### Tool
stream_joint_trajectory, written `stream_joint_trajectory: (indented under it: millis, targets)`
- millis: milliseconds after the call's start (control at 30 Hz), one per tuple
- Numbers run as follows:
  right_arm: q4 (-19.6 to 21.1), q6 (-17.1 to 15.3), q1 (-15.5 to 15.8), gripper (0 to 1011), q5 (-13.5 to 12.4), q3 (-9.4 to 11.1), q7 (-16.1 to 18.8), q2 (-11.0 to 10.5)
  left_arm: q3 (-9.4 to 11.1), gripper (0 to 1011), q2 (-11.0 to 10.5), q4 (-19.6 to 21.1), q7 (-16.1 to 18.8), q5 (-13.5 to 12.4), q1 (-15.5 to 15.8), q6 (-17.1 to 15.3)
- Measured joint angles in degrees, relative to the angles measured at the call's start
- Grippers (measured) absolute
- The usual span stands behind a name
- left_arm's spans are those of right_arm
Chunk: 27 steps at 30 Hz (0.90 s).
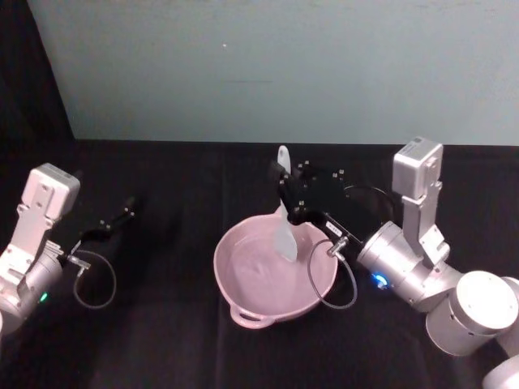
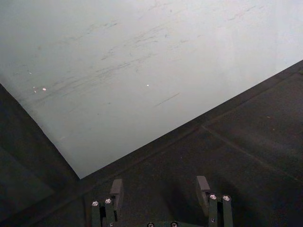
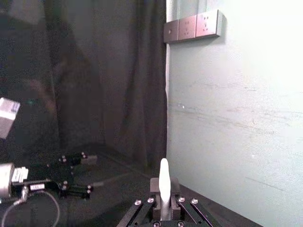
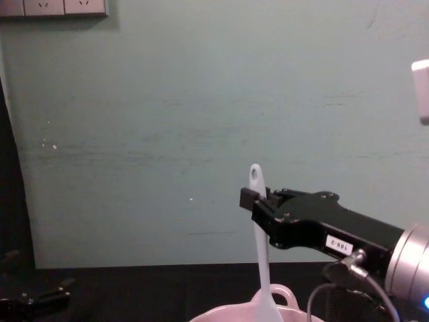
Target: Use the one hand to pick up the spoon and stir the clear water in the bowl.
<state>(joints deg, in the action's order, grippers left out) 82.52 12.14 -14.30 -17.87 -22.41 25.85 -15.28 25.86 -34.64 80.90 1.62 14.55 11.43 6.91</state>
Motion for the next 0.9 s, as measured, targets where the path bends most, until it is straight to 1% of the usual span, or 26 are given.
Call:
stream_joint_trajectory:
  millis: [200,233,300,367,500,533,633,733,800,833,900]
  targets:
    - [2.4,-1.2,0.6,117,-2.8,1.3,0.4,-0.3,0.0,1005,0.0,0.0,0.0,0.0,0.0,0.0]
    - [3.1,-1.6,0.7,117,-4.0,1.9,0.7,-0.4,0.0,1005,0.0,0.0,0.0,0.0,0.0,0.0]
    - [3.8,-2.0,0.7,116,-5.4,2.5,0.9,-0.5,0.0,1005,0.0,0.0,0.0,0.0,0.0,0.0]
    - [5.0,-3.1,0.8,116,-7.9,3.6,1.2,-0.8,0.0,1005,0.0,0.0,0.0,0.0,0.0,0.0]
    - [6.5,-4.6,0.9,116,-10.7,4.6,1.3,-1.3,0.0,1005,0.0,0.0,0.0,0.0,0.0,0.0]
    - [7.2,-5.3,0.9,116,-11.9,5.1,1.3,-1.7,0.0,1005,0.0,0.0,0.0,0.0,0.0,0.0]
    - [8.3,-6.3,0.9,117,-14.0,5.9,1.4,-2.4,0.0,1005,0.0,0.0,0.0,0.0,0.0,0.0]
    - [8.9,-6.7,0.7,117,-15.2,6.5,1.4,-3.1,0.0,1005,0.0,0.0,0.0,0.0,0.0,0.0]
    - [9.2,-7.0,0.5,116,-16.4,7.4,1.3,-4.0,0.0,1005,0.0,0.0,0.0,0.0,0.0,0.0]
    - [9.2,-7.0,0.5,116,-16.4,7.4,1.3,-4.0,0.0,1005,0.0,0.0,0.0,0.0,0.0,0.0]
    - [9.3,-7.0,0.4,117,-17.2,8.0,1.3,-4.8,0.0,1005,0.0,0.0,0.0,0.0,0.0,0.0]
